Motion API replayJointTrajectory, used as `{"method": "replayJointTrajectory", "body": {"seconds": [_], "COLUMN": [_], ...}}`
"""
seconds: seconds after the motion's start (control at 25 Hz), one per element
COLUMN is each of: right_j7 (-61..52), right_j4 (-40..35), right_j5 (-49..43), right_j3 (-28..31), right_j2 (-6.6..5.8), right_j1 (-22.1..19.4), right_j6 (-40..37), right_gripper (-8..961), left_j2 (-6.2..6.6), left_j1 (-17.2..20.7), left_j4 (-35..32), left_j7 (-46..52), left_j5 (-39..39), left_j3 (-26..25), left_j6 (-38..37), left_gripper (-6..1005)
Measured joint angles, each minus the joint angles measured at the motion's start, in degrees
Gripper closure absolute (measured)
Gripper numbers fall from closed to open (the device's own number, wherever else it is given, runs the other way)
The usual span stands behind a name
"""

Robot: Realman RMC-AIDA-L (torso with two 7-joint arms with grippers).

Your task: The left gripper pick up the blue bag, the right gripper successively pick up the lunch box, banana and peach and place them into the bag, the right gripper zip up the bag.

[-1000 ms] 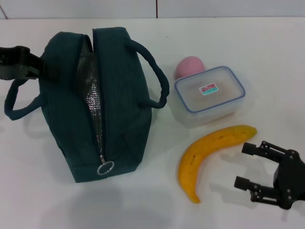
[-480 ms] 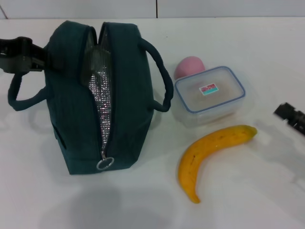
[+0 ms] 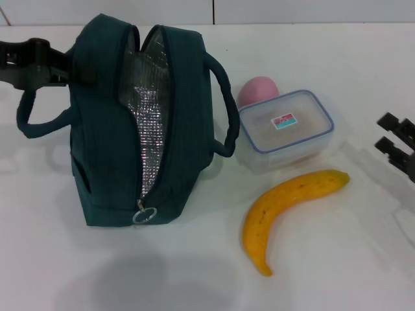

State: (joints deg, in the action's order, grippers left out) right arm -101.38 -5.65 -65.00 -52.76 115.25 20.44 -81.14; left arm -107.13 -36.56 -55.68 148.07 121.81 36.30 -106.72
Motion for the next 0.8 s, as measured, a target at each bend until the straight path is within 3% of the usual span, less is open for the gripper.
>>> {"method": "replayJointTrajectory", "body": {"seconds": [0.4, 0.8], "right_j7": [-12.3, -14.3], "right_j4": [2.6, 5.0], "right_j5": [1.4, 1.2], "right_j3": [-0.1, -0.3], "right_j2": [0.47, 0.96], "right_j1": [6.5, 11.7], "right_j6": [6.6, 14.2], "right_gripper": [230, 237], "left_j2": [0.03, 0.12], "left_j1": [-0.6, -1.0], "left_j4": [0.0, 0.1], "left_j7": [-1.2, -2.0], "left_j5": [-2.1, -3.0], "left_j3": [0.0, 0.2], "left_j6": [1.1, 2.1], "left_gripper": [960, 960]}}
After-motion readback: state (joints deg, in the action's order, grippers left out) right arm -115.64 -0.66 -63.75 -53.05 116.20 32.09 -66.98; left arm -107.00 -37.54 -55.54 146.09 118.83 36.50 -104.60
